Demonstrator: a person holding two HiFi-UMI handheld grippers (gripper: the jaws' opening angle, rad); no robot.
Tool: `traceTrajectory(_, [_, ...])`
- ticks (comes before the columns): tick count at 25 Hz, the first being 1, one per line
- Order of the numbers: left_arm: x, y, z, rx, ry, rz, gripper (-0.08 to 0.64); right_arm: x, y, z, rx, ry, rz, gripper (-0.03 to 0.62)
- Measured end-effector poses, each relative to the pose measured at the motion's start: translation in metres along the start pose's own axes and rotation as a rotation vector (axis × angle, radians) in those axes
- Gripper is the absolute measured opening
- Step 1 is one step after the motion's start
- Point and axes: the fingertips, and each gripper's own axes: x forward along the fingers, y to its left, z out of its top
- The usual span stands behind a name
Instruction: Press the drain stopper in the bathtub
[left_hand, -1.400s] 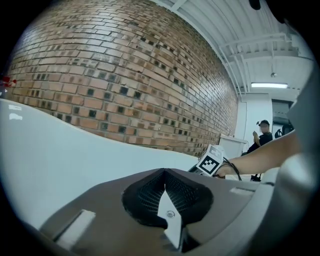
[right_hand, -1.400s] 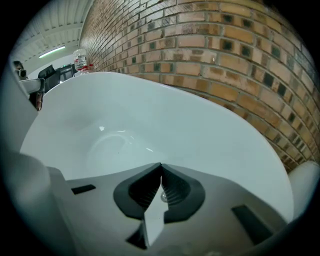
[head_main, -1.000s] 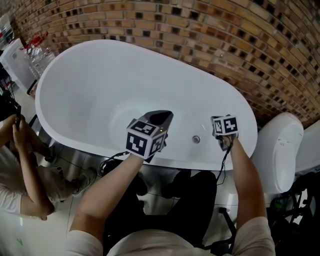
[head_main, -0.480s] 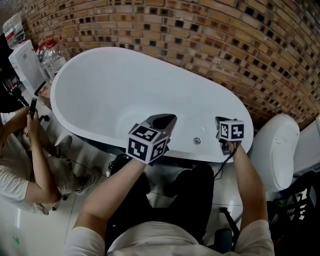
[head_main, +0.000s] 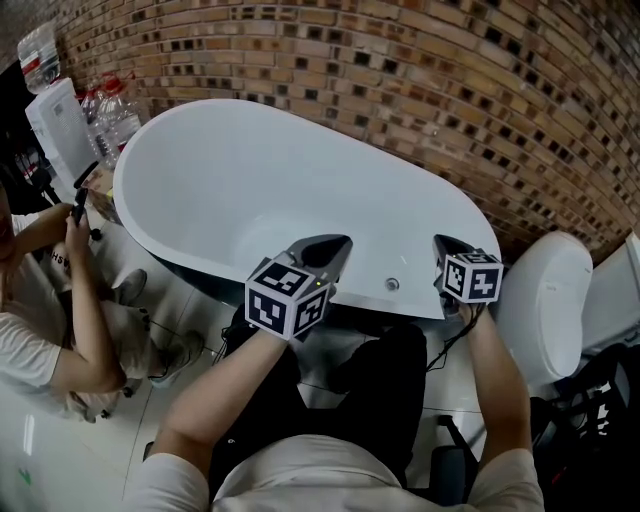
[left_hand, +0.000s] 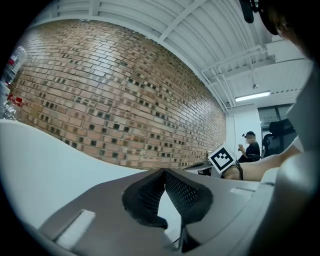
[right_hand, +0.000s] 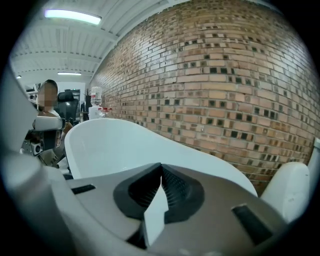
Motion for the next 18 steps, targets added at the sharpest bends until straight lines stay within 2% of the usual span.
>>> traceTrajectory(8, [-0.024, -0.013, 0.002, 0.027, -0.023, 0.011, 0.003, -0.042, 0.04, 0.016, 0.037, -0.097, 0.046, 0.017])
traceTrajectory(11, [-0.03, -0.017, -0.002, 0.007, -0.031, 0.012, 0.003, -0.056, 0.052, 0.019, 0.065, -0.139, 0.072, 0.017])
traceTrajectory(18, [-0.046, -0.025, -0.012, -0.033, -0.044, 0.014, 0.003, -0.078, 0.066, 0.012, 0.128, -0.207, 0.069, 0.017])
